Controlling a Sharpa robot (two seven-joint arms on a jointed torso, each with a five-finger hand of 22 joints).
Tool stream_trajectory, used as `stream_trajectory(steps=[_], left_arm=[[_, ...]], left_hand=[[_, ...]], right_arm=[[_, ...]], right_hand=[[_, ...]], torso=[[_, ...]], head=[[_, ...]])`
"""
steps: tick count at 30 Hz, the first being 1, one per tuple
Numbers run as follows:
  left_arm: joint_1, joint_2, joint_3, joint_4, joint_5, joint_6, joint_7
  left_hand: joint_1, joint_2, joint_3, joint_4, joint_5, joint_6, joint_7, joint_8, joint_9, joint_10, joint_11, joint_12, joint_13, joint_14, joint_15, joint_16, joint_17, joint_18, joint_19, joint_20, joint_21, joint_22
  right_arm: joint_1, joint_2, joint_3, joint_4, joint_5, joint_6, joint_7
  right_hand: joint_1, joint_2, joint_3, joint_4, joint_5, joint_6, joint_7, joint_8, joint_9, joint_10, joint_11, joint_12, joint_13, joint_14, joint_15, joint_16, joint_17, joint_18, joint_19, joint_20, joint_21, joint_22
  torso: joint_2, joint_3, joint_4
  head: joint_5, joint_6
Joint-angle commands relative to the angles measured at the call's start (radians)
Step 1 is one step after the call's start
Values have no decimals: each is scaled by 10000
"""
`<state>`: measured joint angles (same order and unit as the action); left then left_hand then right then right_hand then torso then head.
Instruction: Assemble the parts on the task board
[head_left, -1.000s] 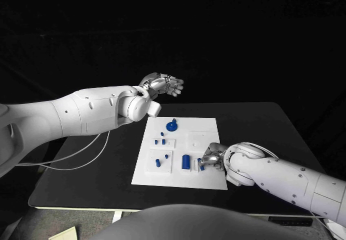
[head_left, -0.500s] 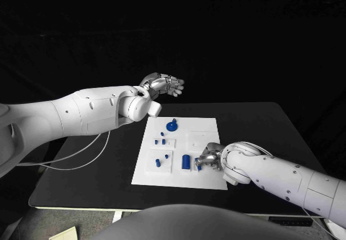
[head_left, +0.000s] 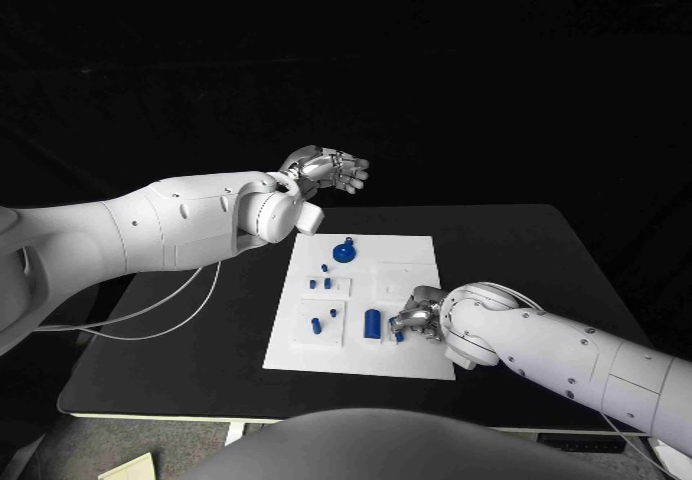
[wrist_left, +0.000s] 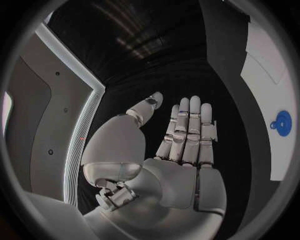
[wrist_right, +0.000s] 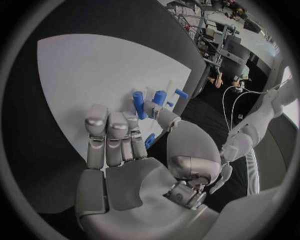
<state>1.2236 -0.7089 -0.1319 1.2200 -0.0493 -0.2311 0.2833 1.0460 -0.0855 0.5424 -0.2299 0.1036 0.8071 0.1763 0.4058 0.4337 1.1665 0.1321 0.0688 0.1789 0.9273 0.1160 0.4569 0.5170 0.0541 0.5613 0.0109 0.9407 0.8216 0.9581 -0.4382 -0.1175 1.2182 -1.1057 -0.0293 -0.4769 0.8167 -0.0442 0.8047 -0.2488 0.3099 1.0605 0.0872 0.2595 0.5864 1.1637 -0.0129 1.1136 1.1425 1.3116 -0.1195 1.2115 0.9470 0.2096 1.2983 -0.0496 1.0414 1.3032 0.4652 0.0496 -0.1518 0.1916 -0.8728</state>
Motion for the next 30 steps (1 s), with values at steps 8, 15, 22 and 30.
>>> stream_trajectory(steps=[8,15,22,30], left_arm=[[11,32,9,16,-47,112,18],[12,34,9,17,-71,127,2],[12,33,9,16,-76,110,-6],[13,34,9,18,-77,111,-7]], left_hand=[[-62,-48,-1,60,7,-38,-35,53,-17,7,-9,25,-11,86,7,-70,19,136,-32,56,-46,19],[-61,-58,-3,60,5,-49,-32,50,-24,-3,-5,20,-16,77,11,-86,27,135,-37,58,-51,22],[-61,-67,-4,60,3,-56,-30,50,-29,-10,-2,17,-20,69,14,-99,34,134,-43,60,-55,25],[-61,-68,-4,62,2,-58,-29,50,-32,-12,-1,17,-21,65,17,-106,39,133,-46,62,-58,26]], right_arm=[[-33,72,-33,-82,-107,170,81],[-33,71,-33,-71,-107,284,106],[-33,64,-33,-47,-89,287,143],[-33,65,-33,-21,-81,287,185]], right_hand=[[-54,177,70,-240,-185,11,10,11,-24,1,-95,42,1,8,-59,-39,14,522,-24,-78,-35,-2],[-268,130,-109,-109,-344,24,9,8,-41,-3,-96,53,4,10,-60,-38,24,522,-23,-75,-35,2],[-707,-76,-540,100,-763,13,4,-10,-71,-29,-100,50,-1,3,-67,-40,40,522,-40,-91,-45,8],[-1027,-304,-653,387,-1447,26,-11,-22,-105,-38,-112,53,-8,-3,-83,-44,59,522,-62,-136,-65,12]], torso=[[-3,-1,-4],[-3,-1,-7],[2,4,-5],[-1,2,-6]], head=[[11,2],[11,2],[-5,2],[-5,2]])
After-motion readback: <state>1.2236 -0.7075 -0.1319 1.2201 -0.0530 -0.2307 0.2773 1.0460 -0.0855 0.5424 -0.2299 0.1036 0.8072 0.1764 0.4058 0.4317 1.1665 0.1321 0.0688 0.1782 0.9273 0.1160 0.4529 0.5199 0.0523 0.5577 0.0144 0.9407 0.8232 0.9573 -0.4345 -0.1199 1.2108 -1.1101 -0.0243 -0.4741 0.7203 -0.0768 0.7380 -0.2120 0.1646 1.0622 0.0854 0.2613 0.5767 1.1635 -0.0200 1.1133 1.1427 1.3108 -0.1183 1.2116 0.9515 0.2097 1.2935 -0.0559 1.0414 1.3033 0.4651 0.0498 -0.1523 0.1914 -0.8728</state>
